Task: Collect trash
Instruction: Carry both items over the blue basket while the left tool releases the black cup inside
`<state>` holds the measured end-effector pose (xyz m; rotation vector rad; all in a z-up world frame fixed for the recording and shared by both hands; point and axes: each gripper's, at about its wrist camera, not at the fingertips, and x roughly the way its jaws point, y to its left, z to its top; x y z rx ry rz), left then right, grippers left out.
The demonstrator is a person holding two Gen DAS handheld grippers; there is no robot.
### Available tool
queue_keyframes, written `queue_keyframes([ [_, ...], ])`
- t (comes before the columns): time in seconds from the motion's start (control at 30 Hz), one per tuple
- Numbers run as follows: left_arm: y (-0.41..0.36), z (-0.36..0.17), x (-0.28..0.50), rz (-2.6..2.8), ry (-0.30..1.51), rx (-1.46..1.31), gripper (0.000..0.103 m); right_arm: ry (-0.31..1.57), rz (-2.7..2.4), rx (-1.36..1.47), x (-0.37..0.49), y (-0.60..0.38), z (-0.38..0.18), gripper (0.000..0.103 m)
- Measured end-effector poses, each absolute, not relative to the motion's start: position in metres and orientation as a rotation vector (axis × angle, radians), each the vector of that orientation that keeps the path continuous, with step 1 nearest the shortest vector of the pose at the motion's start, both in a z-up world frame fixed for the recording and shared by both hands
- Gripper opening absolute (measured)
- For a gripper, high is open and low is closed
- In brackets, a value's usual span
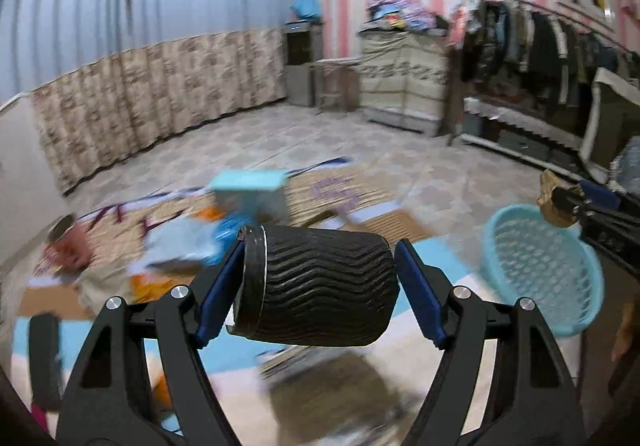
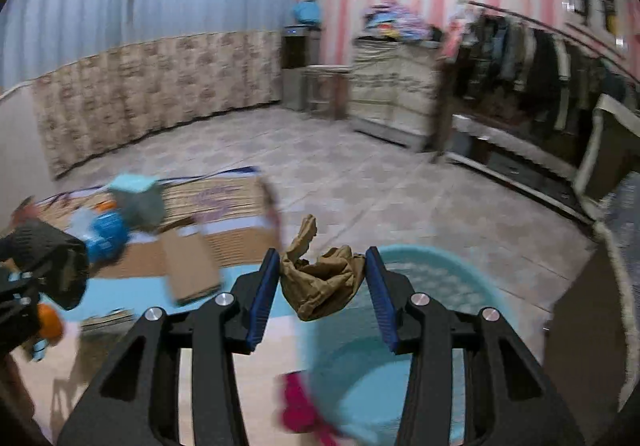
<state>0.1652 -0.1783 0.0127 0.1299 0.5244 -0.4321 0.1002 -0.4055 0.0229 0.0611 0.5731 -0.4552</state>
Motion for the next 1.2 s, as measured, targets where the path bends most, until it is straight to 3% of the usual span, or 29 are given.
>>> queue_keyframes([
  [0.47, -0.327, -0.018, 0.147, -0.71, 0.592, 0.159, 0.074, 0.591, -0.67, 0.233, 0.053, -0.517, -0.012, 0.044],
  [1.07, -0.406, -0.049, 0.15, -0.804, 0.637, 0.232, 0.074, 0.595, -0.712, 0.387, 0.042, -0.551, -0.042, 0.044],
  [1.2, -0.406, -0.047, 0.152, -0.779, 0.625, 0.234, 0.084, 0.597, -0.708, 0.388, 0.041, -0.551, -0.043, 0.044],
])
